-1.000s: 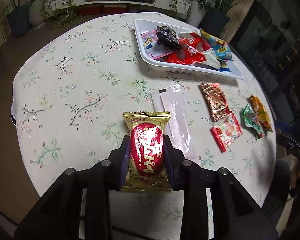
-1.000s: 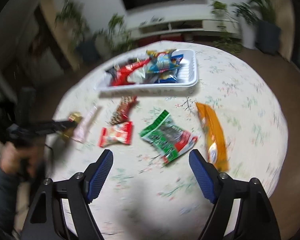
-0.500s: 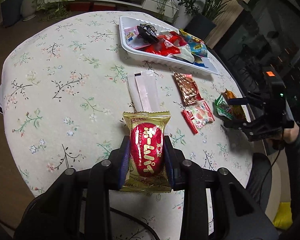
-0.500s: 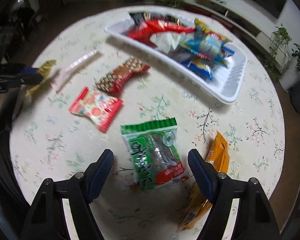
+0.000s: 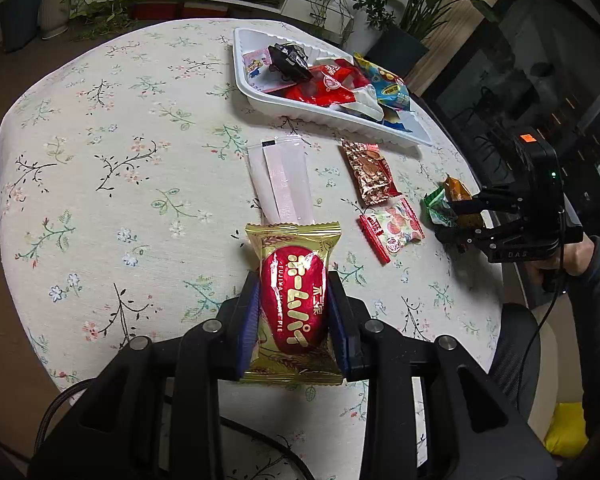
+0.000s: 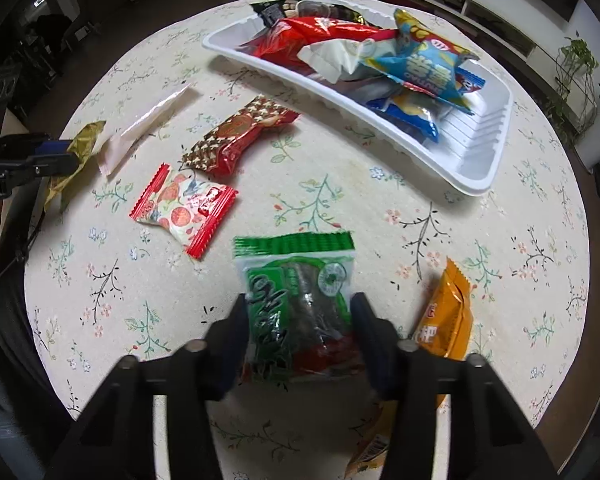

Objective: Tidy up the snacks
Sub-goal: 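Grasp the gold-red wafer with the left tool while the right tool grasps the green packet, then carry both packets into the white tray and lower them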

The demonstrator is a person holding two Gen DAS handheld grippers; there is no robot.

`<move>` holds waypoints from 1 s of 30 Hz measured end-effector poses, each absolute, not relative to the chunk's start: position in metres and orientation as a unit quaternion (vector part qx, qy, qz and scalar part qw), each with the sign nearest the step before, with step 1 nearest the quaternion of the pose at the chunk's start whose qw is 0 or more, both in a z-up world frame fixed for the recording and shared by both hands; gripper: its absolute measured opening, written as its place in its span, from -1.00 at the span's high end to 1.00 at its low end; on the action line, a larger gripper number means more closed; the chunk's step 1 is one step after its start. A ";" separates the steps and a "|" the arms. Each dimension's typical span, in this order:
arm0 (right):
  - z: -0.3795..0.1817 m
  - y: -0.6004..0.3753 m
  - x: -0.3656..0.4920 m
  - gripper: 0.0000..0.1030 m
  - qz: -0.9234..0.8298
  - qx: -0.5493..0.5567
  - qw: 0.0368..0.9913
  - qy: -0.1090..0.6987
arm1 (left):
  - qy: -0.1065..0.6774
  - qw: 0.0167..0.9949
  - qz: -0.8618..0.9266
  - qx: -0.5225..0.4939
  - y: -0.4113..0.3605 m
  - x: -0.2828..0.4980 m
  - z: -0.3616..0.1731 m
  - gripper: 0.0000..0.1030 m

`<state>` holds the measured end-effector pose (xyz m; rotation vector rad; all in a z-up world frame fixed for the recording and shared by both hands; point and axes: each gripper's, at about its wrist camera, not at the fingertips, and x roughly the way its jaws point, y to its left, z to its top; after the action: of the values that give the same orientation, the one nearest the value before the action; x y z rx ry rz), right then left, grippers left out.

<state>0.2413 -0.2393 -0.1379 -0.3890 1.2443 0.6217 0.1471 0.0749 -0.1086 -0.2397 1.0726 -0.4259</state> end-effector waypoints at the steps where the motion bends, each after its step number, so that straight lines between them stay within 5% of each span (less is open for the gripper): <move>1: -0.136 -0.240 0.241 0.10 0.284 -0.177 0.751 0.569 | 0.505 0.832 -0.200 -0.113 0.075 0.147 -0.108 0.44; 9: -0.128 -0.244 0.227 0.46 0.267 -0.144 0.775 0.555 | 0.498 0.834 -0.203 -0.125 0.082 0.144 -0.104 0.44; 30: -0.068 -0.362 0.238 0.47 0.146 0.206 0.853 0.456 | 0.444 0.857 -0.211 -0.154 0.098 0.205 -0.041 0.44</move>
<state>0.2380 -0.3617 -0.0677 0.4328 0.9599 0.3071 0.2053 0.0978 -0.0409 -0.3228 0.9323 -0.4430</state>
